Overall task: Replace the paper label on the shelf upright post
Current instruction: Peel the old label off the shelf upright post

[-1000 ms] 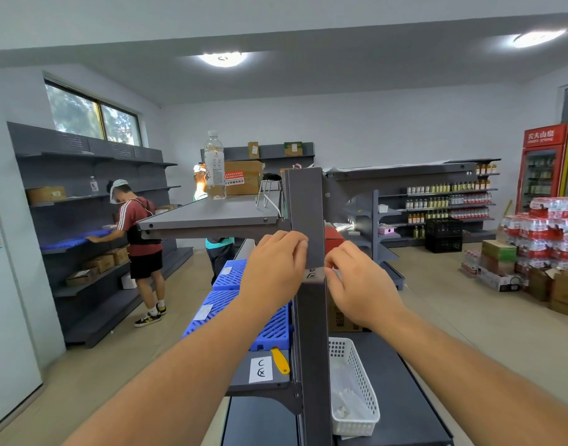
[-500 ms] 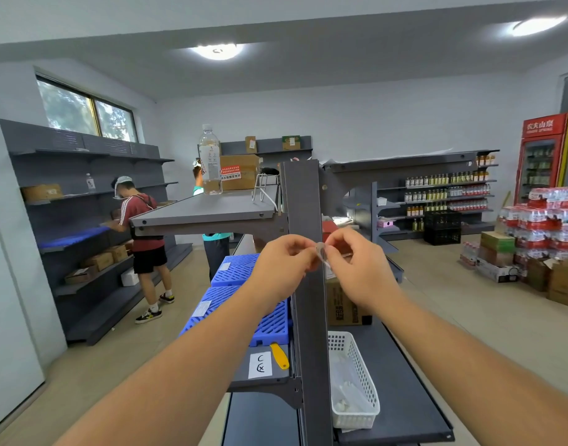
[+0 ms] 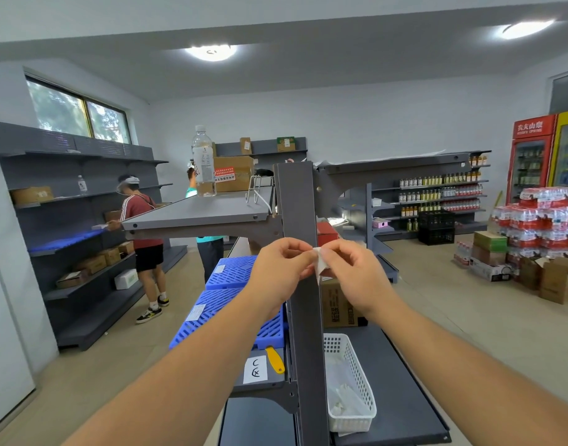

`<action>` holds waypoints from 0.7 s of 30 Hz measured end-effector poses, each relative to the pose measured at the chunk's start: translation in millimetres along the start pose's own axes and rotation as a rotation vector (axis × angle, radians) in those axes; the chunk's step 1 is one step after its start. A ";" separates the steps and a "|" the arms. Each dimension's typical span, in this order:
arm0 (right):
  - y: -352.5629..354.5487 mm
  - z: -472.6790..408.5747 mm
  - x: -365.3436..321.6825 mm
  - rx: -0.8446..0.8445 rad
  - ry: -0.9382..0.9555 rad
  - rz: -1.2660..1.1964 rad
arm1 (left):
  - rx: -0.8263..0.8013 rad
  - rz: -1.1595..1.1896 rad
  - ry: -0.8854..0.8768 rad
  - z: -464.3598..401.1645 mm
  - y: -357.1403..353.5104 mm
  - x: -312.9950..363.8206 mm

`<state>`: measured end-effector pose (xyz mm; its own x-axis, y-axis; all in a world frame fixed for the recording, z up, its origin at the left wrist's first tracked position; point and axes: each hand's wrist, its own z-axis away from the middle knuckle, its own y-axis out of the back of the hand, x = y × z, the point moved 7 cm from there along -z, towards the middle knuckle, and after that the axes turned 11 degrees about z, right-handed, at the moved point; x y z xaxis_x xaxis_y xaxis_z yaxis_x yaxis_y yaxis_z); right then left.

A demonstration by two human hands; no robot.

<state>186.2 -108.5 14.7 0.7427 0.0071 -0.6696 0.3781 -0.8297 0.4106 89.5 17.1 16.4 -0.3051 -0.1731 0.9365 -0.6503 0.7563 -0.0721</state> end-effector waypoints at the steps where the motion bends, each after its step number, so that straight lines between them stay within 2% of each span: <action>1: 0.6 0.3 1.0 0.002 0.003 0.013 | 0.012 0.005 0.000 -0.4 0.8 -0.3; 8: 2.5 -0.7 17.4 0.030 -0.172 -0.006 | 0.062 -0.022 -0.071 -2.9 5.7 0.8; 11: -4.8 3.3 19.5 -0.061 -0.298 -0.239 | 0.084 -0.169 -0.157 0.2 5.4 7.6; 14: -6.9 4.6 22.1 -0.053 -0.389 -0.392 | 0.077 -0.389 -0.264 5.6 2.2 14.8; 21: -16.5 1.4 34.7 -0.086 -0.534 -0.662 | -0.068 -0.484 -0.402 14.8 -10.0 15.7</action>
<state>204.9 -95.3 -16.2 0.0017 0.1939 -0.9810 0.6990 -0.7018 -0.1375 80.9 -2.6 26.8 -0.2333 -0.7191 0.6545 -0.7382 0.5691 0.3622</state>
